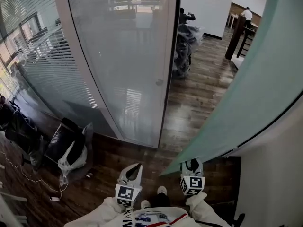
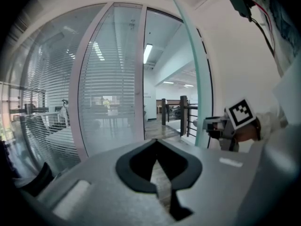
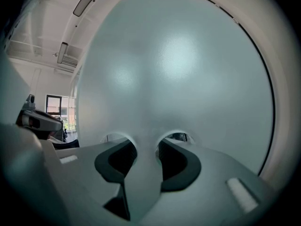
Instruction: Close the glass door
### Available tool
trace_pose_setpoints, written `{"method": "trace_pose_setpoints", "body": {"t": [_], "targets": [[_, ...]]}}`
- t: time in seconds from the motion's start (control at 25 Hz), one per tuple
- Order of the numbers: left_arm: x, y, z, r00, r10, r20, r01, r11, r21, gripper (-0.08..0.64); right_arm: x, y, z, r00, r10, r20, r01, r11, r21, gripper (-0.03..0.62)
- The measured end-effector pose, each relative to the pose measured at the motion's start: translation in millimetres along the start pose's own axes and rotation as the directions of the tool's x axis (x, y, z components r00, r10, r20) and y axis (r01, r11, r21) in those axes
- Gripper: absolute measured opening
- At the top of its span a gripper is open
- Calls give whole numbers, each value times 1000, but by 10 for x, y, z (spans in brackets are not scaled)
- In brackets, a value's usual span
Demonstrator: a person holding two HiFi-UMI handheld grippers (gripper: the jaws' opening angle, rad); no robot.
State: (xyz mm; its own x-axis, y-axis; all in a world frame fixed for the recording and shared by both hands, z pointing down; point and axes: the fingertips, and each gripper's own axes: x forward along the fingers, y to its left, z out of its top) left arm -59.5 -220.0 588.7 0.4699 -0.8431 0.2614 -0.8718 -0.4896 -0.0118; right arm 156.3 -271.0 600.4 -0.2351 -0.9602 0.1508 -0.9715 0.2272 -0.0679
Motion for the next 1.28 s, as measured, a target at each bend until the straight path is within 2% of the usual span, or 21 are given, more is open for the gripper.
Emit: {"method": "trace_pose_setpoints", "body": {"t": [0.32, 0.84, 1.04, 1.28], "targets": [[245, 148, -31, 999, 44, -30, -44, 999, -8, 2, 350, 22, 61, 999, 34, 18, -33, 999, -29, 147], [607, 242, 179, 990, 134, -52, -133, 991, 7, 2, 929, 83, 236, 995, 86, 49, -81, 991, -110, 144], [734, 277, 163, 987, 153, -44, -153, 988, 6, 2, 1140, 109, 273, 995, 76, 63, -69, 992, -110, 144], [861, 381, 213, 988, 136, -67, -137, 991, -5, 2, 1305, 67, 437, 996, 50, 73, -41, 993, -112, 144]]}}
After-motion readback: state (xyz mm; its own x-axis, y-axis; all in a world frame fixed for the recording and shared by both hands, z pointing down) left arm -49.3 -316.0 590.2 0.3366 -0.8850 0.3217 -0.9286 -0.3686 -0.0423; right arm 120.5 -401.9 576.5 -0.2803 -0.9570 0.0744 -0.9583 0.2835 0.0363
